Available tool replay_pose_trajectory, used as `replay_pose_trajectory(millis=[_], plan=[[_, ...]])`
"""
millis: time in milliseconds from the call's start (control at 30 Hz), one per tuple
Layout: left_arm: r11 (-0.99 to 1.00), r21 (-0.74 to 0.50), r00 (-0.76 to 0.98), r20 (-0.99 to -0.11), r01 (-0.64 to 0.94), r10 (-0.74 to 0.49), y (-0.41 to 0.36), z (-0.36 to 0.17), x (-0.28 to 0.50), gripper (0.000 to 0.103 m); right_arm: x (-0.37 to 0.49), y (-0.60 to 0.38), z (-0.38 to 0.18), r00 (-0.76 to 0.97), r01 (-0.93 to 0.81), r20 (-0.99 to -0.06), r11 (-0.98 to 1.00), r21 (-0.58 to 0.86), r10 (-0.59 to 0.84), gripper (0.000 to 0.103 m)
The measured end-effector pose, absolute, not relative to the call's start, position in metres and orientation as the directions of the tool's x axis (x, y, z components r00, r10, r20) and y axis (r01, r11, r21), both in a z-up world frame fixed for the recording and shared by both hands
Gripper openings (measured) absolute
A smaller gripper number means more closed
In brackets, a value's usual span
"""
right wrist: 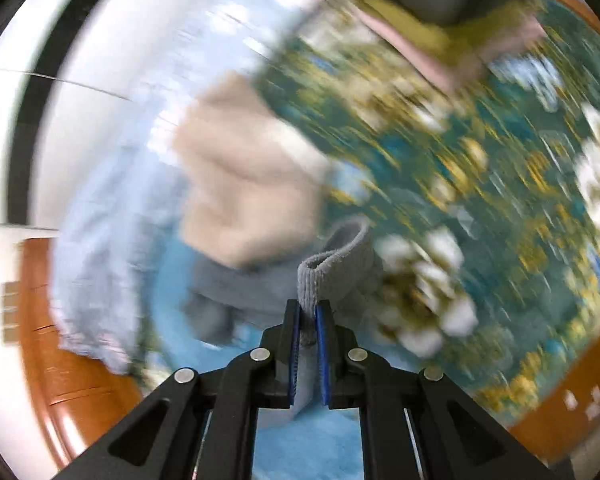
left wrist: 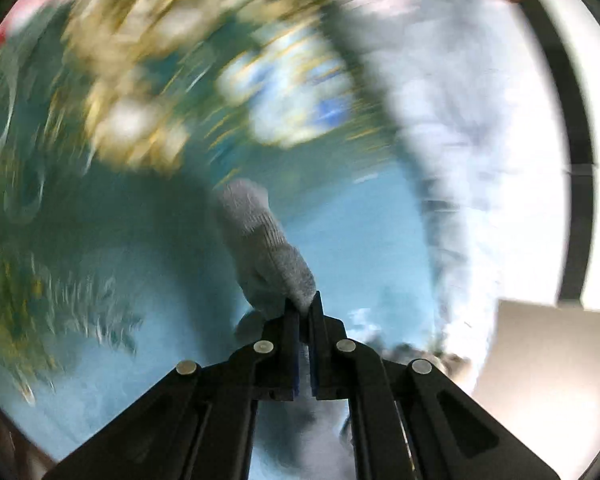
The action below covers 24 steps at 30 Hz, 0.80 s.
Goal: Fold clothes
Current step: 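Hold the grey garment with both grippers and stretch it over the bed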
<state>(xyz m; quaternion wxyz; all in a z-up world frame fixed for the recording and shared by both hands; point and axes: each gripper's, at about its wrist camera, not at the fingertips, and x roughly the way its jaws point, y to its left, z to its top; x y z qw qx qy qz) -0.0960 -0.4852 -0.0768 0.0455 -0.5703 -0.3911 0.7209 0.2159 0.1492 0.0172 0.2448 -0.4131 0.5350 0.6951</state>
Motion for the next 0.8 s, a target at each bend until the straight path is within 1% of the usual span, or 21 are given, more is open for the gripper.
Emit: replay_pose_trajectory(millis=[100, 200, 267, 333, 367, 433, 467, 533, 600, 633, 700, 767, 800], plan=[[-0.713, -0.645, -0.415, -0.748, 0.274, 0.517, -0.509, -0.053, -0.061, 0.003, 0.225, 0.156, 0.047, -0.588, -0.739, -0.808, -0.38, 0.557, -0.041, 0.009], [-0.741, -0.594, -0.358, -0.797, 0.314, 0.487, -0.532, -0.082, -0.018, 0.003, 0.251, 0.152, 0.035, -0.525, -0.777, -0.851, -0.405, 0.483, -0.007, 0.009], [-0.791, -0.473, -0.237, -0.881, 0.389, 0.41, -0.542, -0.116, 0.002, 0.003, 0.266, 0.147, -0.002, -0.404, -0.836, -0.914, -0.398, 0.378, -0.019, 0.009], [-0.819, -0.351, -0.123, -0.935, 0.454, 0.333, -0.547, -0.153, 0.021, 0.003, 0.28, 0.144, -0.042, -0.276, -0.889, -0.96, -0.365, 0.276, -0.051, 0.009], [-0.826, -0.297, -0.08, -0.952, 0.479, 0.296, -0.549, -0.169, 0.028, 0.003, 0.287, 0.142, -0.062, -0.215, -0.911, -0.974, -0.346, 0.225, -0.069, 0.009], [-0.824, -0.245, -0.043, -0.965, 0.511, 0.26, -0.555, -0.188, 0.039, 0.003, 0.304, 0.139, -0.093, -0.116, -0.941, -0.99, -0.31, 0.135, -0.079, 0.008], [-0.822, -0.22, -0.025, -0.97, 0.526, 0.244, -0.557, -0.196, 0.044, 0.003, 0.313, 0.139, -0.097, -0.105, -0.952, -0.992, -0.281, 0.122, -0.076, 0.009], [-0.809, -0.212, -0.017, -0.97, 0.548, 0.242, -0.561, -0.197, 0.05, 0.004, 0.33, 0.149, -0.103, -0.091, -0.969, -0.993, -0.226, 0.105, -0.07, 0.008], [-0.81, -0.201, -0.015, -0.973, 0.551, 0.231, -0.564, -0.192, 0.052, 0.005, 0.336, 0.155, -0.097, -0.109, -0.971, -0.992, -0.207, 0.118, -0.058, 0.008], [-0.812, -0.194, -0.014, -0.975, 0.55, 0.224, -0.565, -0.189, 0.053, 0.008, 0.339, 0.158, -0.093, -0.117, -0.972, -0.992, -0.198, 0.125, -0.052, 0.008], [-0.814, -0.168, -0.008, -0.98, 0.557, 0.197, -0.569, -0.18, 0.054, 0.008, 0.346, 0.164, -0.087, -0.134, -0.974, -0.99, -0.18, 0.139, -0.039, 0.008], [-0.809, -0.148, -0.018, -0.986, 0.569, 0.168, -0.574, -0.168, 0.056, 0.01, 0.333, 0.164, -0.076, -0.189, -0.961, -0.981, -0.198, 0.192, -0.035, 0.008], [-0.802, -0.146, -0.029, -0.987, 0.579, 0.159, -0.577, -0.161, 0.056, 0.015, 0.326, 0.163, -0.071, -0.216, -0.954, -0.976, -0.206, 0.218, -0.033, 0.011]])
